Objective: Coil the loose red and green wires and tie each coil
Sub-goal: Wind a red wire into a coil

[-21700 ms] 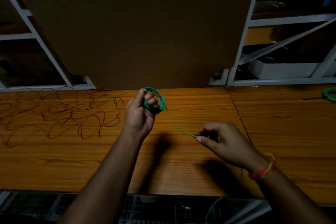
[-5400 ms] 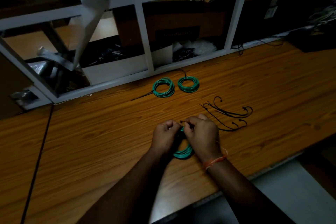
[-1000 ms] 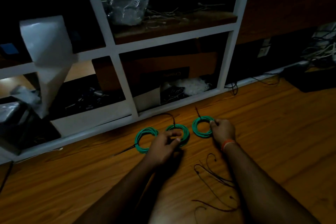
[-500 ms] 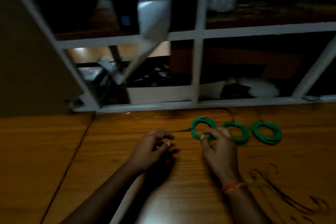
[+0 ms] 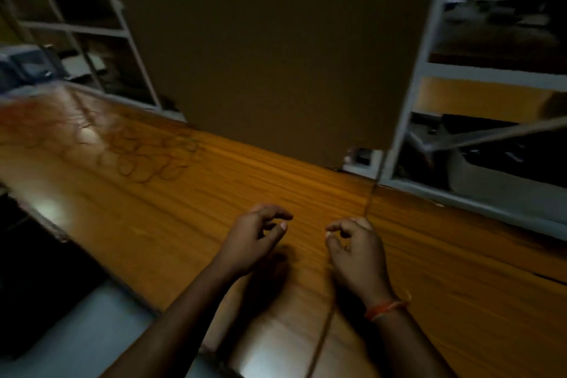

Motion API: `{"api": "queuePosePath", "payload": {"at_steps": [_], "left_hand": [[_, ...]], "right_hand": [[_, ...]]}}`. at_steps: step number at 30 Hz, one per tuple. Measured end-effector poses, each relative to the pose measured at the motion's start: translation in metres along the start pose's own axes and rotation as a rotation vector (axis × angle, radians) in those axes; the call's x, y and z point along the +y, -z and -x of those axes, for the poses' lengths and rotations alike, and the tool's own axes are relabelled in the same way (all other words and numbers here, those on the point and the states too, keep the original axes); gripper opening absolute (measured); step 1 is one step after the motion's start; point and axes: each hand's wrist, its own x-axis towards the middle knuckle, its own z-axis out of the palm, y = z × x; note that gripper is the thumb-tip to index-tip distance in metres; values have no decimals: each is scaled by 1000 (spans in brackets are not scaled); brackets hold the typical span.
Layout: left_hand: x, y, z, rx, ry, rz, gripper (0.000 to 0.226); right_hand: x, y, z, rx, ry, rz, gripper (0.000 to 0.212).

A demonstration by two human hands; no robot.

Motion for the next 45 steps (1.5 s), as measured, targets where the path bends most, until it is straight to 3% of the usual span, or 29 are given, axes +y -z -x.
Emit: {"api": "queuePosePath", "payload": {"at_steps": [8, 15, 20, 24, 33, 34, 37, 39, 41, 45], "left_hand": [[-125, 163, 57, 217, 144, 26, 19], [-203, 245, 93, 331, 282, -30, 19], [-235, 284, 83, 358, 322, -68, 20], [-265, 306, 56, 351, 340, -52, 19], [-329, 350, -14, 418, 356, -78, 19], [-333, 354, -14, 424, 368, -71, 19], [-343, 371, -16, 435, 396, -112, 20], [-347, 382, -15, 418, 409, -162, 23], [-349, 387, -13, 388, 406, -182, 27], [-350, 377, -12, 307, 387, -212, 25]], "right_hand": [[-130, -181, -22, -201, 86, -19, 11], [-205, -293, -40, -391, 209, -54, 14], [-240, -344, -63, -415, 197, -92, 16], [-261, -375, -87, -471, 155, -246, 47], [-284, -492, -168, -653, -251, -576, 95], [-291, -490, -164, -646, -301, -614, 90], [-301, -475, -143, -568, -326, -627, 37], [-301, -458, -120, -530, -342, -620, 17], [-297, -437, -97, -508, -337, -614, 12], [-274, -398, -62, -395, -299, -462, 24]]}}
